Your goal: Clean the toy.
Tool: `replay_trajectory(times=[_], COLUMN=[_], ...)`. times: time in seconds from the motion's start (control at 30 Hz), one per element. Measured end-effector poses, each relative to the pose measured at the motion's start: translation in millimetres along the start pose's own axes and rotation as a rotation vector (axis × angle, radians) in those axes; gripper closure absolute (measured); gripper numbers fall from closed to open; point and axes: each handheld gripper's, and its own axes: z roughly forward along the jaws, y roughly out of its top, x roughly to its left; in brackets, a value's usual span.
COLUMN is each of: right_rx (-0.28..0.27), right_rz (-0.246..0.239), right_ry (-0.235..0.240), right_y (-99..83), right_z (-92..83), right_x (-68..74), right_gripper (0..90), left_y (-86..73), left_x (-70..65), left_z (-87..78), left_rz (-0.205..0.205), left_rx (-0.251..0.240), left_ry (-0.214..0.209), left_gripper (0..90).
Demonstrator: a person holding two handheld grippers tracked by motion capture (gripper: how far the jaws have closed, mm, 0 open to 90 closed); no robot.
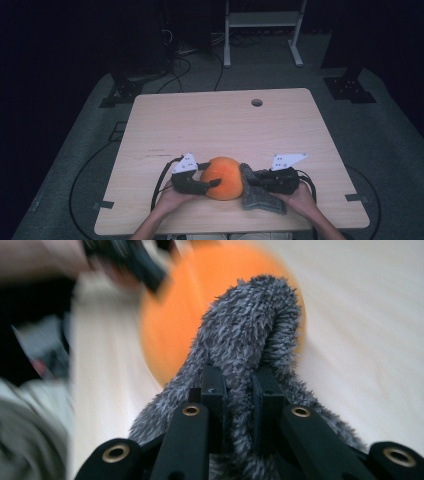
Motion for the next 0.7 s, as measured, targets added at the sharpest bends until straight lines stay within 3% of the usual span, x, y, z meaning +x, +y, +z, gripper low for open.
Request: replay_trajectory(times=[0.07, 0.17, 0.3, 0.33, 0.4, 0.43, 0.53, 0.6, 0.7], right_rx=[-0.04, -0.01, 0.017, 0.016, 0.011, 0.006, 0.009, 0.056, 0.081], right_rz=[-0.029, -0.063, -0.093, -0.097, -0.096, -0.094, -0.06, -0.037, -0.007], right_ry=[0.013, 0.025, 0.049, 0.056, 0.05, 0.045, 0.032, -0.008, -0.02], right_y=[14.6, 27.5, 25.6, 25.1, 23.9, 22.4, 13.6, 1.9, -4.8], right_z=[3.5, 19.0, 25.6, 26.0, 25.5, 24.7, 19.6, 14.4, 8.5], right_x=[6.3, 9.9, 11.3, 12.4, 12.5, 11.3, 4.8, 0.3, -0.6], right_gripper=[79.2, 79.3, 79.3, 79.2, 79.3, 79.3, 79.3, 79.3, 79.2], left_y=[-1.7, -2.4, 5.2, 14.4, 16.1, 14.2, 6.8, 4.0, 0.4], left_x=[-5.0, -6.4, -2.5, 1.6, 2.7, 3.0, 2.4, 2.5, -1.9], left_z=[-0.6, -6.7, -8.7, -3.6, 0.1, 5.8, 3.6, 0.5, 0.0], left_rz=[0.001, 0.014, 0.024, 0.027, 0.037, 0.051, 0.028, 0.019, 0.012], left_rx=[-0.005, 0.001, -0.012, -0.021, -0.011, 0.018, 0.025, 0.027, 0.01], left_ry=[0.013, 0.001, -0.021, -0.04, -0.049, -0.06, -0.037, -0.032, -0.002], left_gripper=[32.2, 29.9, 6.9, 4.6, 8.8, 14.0, 23.6, 26.2, 28.5])
